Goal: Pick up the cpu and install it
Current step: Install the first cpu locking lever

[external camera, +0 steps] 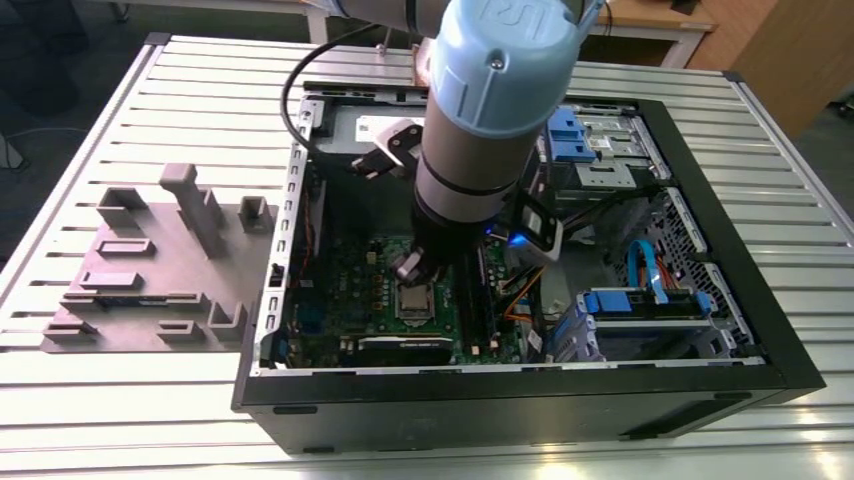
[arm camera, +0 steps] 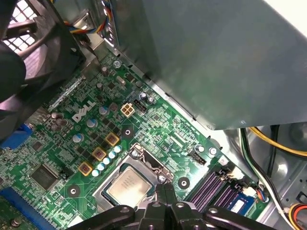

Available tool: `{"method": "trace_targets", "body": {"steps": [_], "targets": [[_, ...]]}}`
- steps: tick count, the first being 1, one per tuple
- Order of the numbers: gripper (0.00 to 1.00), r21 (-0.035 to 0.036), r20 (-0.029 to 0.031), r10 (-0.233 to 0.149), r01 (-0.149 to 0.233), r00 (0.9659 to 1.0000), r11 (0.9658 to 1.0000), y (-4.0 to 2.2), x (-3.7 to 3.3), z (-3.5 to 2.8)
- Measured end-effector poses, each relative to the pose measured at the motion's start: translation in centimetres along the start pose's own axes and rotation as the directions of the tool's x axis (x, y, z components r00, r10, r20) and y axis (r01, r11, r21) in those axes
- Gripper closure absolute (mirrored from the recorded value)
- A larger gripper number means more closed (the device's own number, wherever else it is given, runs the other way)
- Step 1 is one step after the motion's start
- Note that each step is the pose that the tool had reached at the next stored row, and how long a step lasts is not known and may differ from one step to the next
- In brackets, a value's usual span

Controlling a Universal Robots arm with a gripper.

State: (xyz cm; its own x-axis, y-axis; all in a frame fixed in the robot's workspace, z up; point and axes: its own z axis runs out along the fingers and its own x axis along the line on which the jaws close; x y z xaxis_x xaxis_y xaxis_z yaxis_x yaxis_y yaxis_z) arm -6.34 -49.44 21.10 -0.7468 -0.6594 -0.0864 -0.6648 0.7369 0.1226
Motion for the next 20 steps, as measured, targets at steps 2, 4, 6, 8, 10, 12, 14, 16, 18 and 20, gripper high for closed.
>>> {"method": "trace_targets", "body": {"steps": [2,4,6,8,10,12,14,16,18,20], "targets": [[0.90,0.0008,-0.0005,0.002,-0.002,1.0000,1.0000,-0.07,0.05,0.16],[0.90,0.0015,-0.0008,0.004,-0.004,1.0000,1.0000,-0.12,0.09,0.31],[0.90,0.0020,-0.0010,0.005,-0.005,1.0000,1.0000,-0.15,0.11,0.38],[0.90,0.0021,-0.0008,0.006,-0.006,1.0000,1.0000,-0.18,0.14,0.39],[0.90,0.0021,-0.0007,0.007,-0.007,1.0000,1.0000,-0.19,0.14,0.40],[0.90,0.0021,-0.0008,0.007,-0.007,1.0000,1.0000,-0.20,0.16,0.39],[0.90,0.0015,-0.0006,0.007,-0.007,1.0000,1.0000,-0.38,0.30,0.39],[0.90,0.0015,-0.0013,0.009,-0.009,1.0000,1.0000,-0.65,0.53,0.33],[0.90,0.0020,-0.0010,0.013,-0.013,0.9999,0.9999,-0.83,0.69,0.31],[0.90,0.0027,0.0000,0.022,-0.022,0.9998,0.9998,-0.93,0.79,0.33]]}}
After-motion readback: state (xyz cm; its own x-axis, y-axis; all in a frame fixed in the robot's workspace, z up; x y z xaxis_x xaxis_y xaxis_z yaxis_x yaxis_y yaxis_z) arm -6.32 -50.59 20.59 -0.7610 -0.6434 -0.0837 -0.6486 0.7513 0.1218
